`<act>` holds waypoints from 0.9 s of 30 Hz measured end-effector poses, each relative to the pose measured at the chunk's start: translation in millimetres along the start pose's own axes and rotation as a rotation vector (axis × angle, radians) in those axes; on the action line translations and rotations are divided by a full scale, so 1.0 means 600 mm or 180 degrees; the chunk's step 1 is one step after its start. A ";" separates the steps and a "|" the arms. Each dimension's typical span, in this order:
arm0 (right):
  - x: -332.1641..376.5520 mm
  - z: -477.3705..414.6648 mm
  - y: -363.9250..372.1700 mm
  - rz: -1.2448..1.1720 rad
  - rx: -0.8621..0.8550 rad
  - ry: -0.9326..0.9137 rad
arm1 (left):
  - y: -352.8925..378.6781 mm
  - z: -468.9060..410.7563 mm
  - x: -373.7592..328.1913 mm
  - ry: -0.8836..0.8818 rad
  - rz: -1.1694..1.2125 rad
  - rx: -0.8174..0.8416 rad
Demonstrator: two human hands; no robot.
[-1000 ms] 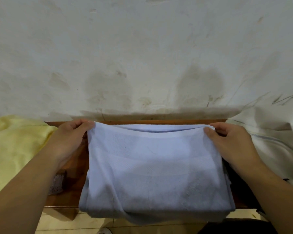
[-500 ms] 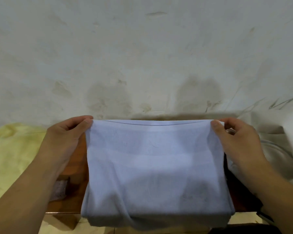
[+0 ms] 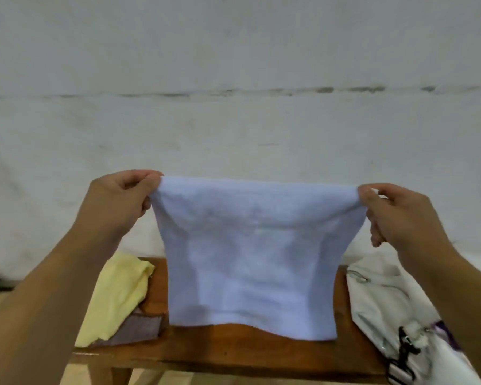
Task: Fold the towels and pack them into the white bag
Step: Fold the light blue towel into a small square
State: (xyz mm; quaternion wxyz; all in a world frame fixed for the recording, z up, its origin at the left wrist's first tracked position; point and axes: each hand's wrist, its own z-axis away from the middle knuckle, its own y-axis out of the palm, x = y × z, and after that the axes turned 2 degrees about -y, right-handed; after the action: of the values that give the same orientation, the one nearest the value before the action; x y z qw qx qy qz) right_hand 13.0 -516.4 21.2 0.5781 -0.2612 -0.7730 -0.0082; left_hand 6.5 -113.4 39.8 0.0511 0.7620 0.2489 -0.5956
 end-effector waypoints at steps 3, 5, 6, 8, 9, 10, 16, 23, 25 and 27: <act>0.011 0.028 -0.019 0.0046 0.0142 -0.0002 | -0.018 0.037 0.002 -0.0077 -0.0069 0.0104; 0.015 0.038 -0.030 0.0082 0.0211 0.0035 | -0.027 0.061 0.005 -0.0100 -0.0132 0.0135; 0.017 0.042 -0.034 0.0102 0.0237 0.0053 | -0.031 0.070 0.004 -0.0089 -0.0187 0.0165; 0.022 0.046 -0.043 0.0070 0.0229 0.0041 | -0.041 0.082 -0.002 -0.0133 -0.0240 0.0345; 0.025 0.046 -0.046 0.0036 0.0195 0.0031 | -0.044 0.084 -0.006 -0.0213 -0.0211 0.0500; 0.029 0.045 -0.047 0.0006 0.0155 0.0021 | -0.046 0.082 -0.009 -0.0312 -0.0203 0.0650; 0.043 -0.003 -0.014 -0.0511 0.0258 0.0237 | -0.020 0.012 -0.033 -0.0496 -0.0150 0.0709; 0.099 -0.072 -0.004 -0.1047 -0.0065 -0.0366 | -0.006 -0.041 -0.106 0.0342 0.0290 0.0123; 0.103 -0.067 -0.017 -0.1046 -0.0123 -0.0554 | -0.015 -0.023 -0.120 0.0538 0.0276 0.0006; 0.092 -0.043 -0.030 -0.0950 -0.0067 -0.0628 | -0.029 0.011 -0.118 0.0565 0.0179 -0.0022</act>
State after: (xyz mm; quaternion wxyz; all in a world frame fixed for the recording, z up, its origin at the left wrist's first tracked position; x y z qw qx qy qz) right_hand 17.7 -518.4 84.9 0.4890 -0.1492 -0.8560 -0.0763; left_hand -19.0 -123.3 107.8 0.0481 0.8183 0.2330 -0.5232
